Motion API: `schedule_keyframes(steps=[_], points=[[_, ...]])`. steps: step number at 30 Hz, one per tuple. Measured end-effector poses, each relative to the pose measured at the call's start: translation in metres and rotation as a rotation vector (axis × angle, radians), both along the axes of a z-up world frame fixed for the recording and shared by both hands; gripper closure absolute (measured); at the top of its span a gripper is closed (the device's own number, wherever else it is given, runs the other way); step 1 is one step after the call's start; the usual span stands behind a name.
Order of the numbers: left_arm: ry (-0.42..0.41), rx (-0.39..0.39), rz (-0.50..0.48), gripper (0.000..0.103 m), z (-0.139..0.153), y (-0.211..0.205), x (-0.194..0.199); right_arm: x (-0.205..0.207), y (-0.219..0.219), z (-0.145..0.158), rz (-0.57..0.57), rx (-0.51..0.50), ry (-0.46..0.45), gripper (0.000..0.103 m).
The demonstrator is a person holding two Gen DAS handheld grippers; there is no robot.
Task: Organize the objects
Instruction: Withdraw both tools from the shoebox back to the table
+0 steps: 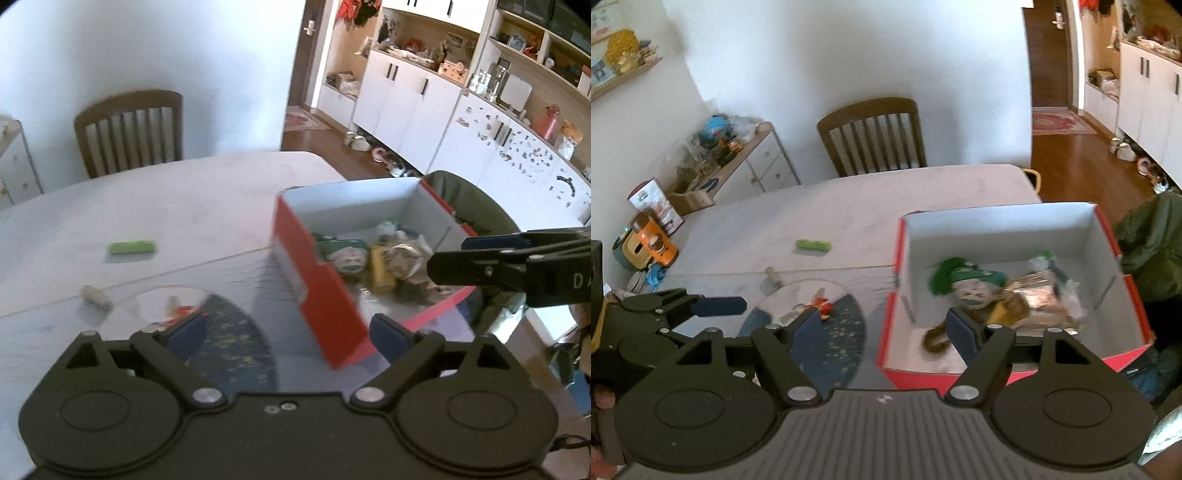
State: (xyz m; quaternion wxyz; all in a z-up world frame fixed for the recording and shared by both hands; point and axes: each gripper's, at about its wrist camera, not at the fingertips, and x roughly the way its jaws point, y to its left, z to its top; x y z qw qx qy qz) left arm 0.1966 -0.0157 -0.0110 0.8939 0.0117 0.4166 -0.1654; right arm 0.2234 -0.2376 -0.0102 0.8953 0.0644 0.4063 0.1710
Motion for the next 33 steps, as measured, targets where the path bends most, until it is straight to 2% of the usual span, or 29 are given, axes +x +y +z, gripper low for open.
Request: schedule_keyframes(steps=[4, 7, 16, 24, 33], points=[[-0.022, 0.017, 0.022, 0.001, -0.001, 0.023, -0.007, -0.002, 0.029, -0.003, 0.039, -0.025, -0.004, 0.029], [-0.031, 0.025, 0.047, 0.001, -0.005, 0.043, -0.011, 0.002, 0.048, -0.008, 0.070, -0.033, 0.007, 0.028], [0.003, 0.049, 0.106, 0.001, -0.035, 0.083, -0.007, 0.025, 0.101, -0.030, 0.142, -0.055, 0.033, 0.027], [0.006, 0.069, 0.159, 0.001, -0.069, 0.108, 0.003, 0.062, 0.144, -0.066, 0.209, -0.118, 0.109, 0.027], [-0.002, 0.081, 0.199, 0.001, -0.107, 0.117, 0.024, 0.105, 0.166, -0.117, 0.260, -0.189, 0.170, 0.027]])
